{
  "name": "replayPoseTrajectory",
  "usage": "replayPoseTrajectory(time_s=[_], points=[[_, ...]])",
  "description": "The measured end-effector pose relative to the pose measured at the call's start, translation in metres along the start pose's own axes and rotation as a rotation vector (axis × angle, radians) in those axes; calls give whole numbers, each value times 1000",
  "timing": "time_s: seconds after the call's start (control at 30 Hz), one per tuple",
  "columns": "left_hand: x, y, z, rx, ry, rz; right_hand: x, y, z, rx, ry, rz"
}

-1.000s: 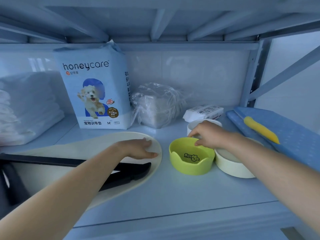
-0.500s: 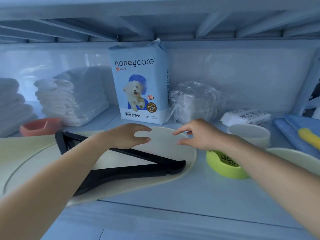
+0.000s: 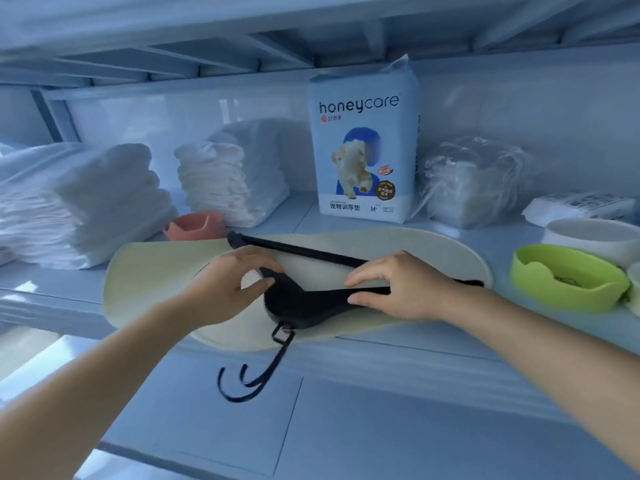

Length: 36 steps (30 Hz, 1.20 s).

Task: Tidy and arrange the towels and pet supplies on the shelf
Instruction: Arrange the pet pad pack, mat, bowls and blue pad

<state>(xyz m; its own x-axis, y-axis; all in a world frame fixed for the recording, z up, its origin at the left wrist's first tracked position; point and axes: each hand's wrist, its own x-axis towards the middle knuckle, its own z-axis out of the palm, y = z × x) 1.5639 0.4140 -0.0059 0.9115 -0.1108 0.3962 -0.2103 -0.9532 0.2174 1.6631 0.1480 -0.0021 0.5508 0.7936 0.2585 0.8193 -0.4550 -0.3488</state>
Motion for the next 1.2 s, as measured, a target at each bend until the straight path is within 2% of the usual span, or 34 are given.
replayPoseTrajectory(time_s=[0.1, 0.27, 0.4, 0.57, 0.67, 0.8, 1.0, 1.2], points=[[-23, -21, -1, -33, -88, 4, -4, -18, 13, -82, -71, 41], [-47, -27, -9, -280, -440, -50, -6, -30, 26, -164, -35, 91], [-50, -26, -12, -145, -555, -5, -2, -37, 28, -169, -9, 138], [-48, -29, -11, -1, -450, 39, -8, -32, 32, -222, 3, 198], [-45, -33, -9, 7, -391, 66, -12, -29, 32, -249, -2, 214], [-39, -40, -6, 26, -224, 113, -15, -32, 34, -249, -2, 229], [-26, -28, -7, 172, -267, 99, -16, -32, 34, -223, 29, 226], [-27, -30, -10, 113, -358, 93, -13, -29, 33, -208, 18, 216]])
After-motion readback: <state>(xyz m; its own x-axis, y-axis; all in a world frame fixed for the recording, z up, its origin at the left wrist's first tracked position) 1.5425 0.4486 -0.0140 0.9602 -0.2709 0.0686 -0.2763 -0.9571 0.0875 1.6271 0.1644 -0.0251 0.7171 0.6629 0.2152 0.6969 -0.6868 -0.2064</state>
